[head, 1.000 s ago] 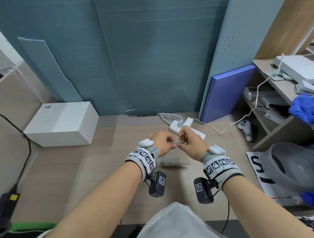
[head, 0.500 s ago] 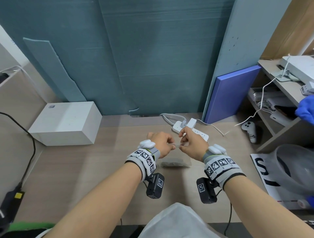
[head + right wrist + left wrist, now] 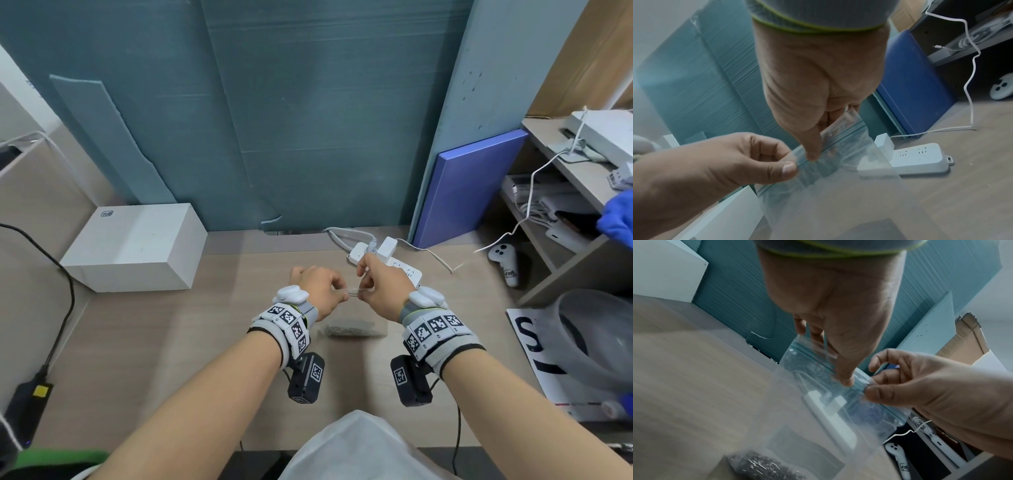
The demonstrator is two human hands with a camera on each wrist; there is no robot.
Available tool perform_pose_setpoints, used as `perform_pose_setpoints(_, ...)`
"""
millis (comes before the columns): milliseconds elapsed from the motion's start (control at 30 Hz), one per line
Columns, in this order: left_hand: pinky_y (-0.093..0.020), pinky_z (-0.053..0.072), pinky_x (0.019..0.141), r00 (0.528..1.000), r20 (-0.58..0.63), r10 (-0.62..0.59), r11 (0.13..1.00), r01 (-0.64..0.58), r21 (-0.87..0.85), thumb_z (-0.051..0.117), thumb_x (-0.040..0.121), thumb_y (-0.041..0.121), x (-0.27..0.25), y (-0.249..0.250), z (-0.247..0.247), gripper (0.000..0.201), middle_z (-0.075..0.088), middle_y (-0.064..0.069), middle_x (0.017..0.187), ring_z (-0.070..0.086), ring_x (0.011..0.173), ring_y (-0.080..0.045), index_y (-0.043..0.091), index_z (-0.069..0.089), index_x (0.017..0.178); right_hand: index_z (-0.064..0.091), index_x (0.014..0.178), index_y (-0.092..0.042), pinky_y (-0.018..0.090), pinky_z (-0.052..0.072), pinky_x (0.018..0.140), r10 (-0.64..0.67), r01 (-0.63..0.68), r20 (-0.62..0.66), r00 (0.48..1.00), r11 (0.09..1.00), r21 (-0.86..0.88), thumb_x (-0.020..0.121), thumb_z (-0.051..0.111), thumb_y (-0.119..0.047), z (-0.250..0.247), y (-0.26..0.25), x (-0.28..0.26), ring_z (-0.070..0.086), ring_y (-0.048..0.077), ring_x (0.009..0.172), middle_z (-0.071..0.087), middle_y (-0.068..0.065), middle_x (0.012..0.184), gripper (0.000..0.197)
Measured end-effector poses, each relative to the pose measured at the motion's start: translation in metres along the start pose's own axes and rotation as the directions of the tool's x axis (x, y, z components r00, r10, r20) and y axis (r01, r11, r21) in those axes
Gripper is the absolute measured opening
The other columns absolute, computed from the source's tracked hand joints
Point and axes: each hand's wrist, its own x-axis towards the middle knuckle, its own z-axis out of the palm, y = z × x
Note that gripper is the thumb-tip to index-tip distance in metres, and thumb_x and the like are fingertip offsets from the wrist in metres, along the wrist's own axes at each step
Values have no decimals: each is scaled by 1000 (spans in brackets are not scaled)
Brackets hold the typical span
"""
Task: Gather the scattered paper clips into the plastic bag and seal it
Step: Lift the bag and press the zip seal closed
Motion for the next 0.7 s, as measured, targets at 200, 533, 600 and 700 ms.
perform_pose_setpoints(200, -34, 30, 97, 995, -15, 100, 992, -98, 79, 69, 85, 52, 1, -1, 2, 14, 69, 16, 90, 45, 105, -14, 38, 66, 81, 44, 98, -49, 44, 55, 82, -5, 5, 22, 1000, 999, -36, 76, 74, -33, 7, -5, 2, 64, 14, 87, 68, -20, 79, 41)
perform_pose_setpoints(533, -34, 28, 96, 985, -92, 144, 979, -128, 160, 72, 83, 52, 2, -7, -1, 19, 67, 15, 83, 51, 97, -10, 34, 68, 80, 62, 84, -43, 39, 55, 82, 21, -9, 66, 998, 984, -177, 82, 69, -47, 15, -6, 12, 64, 23, 89, 70, -16, 83, 8)
perform_pose_setpoints(600, -35, 28, 97, 985, -106, 140, 976, -119, 182, 73, 82, 52, 3, -13, -4, 17, 69, 16, 87, 52, 97, -10, 35, 68, 81, 60, 84, -50, 42, 55, 81, 53, -42, 51, 997, 980, -196, 79, 64, -51, 17, -1, 15, 62, 24, 88, 68, -16, 79, 6)
perform_pose_setpoints(700, -36, 28, 98, 984, -93, 152, 972, -132, 192, 72, 84, 48, 3, -15, -7, 14, 70, 15, 89, 53, 99, -11, 35, 67, 80, 59, 83, -55, 44, 54, 81, 58, -45, 54, 997, 977, -211, 77, 61, -53, 20, 1, 18, 62, 25, 89, 68, -17, 78, 7)
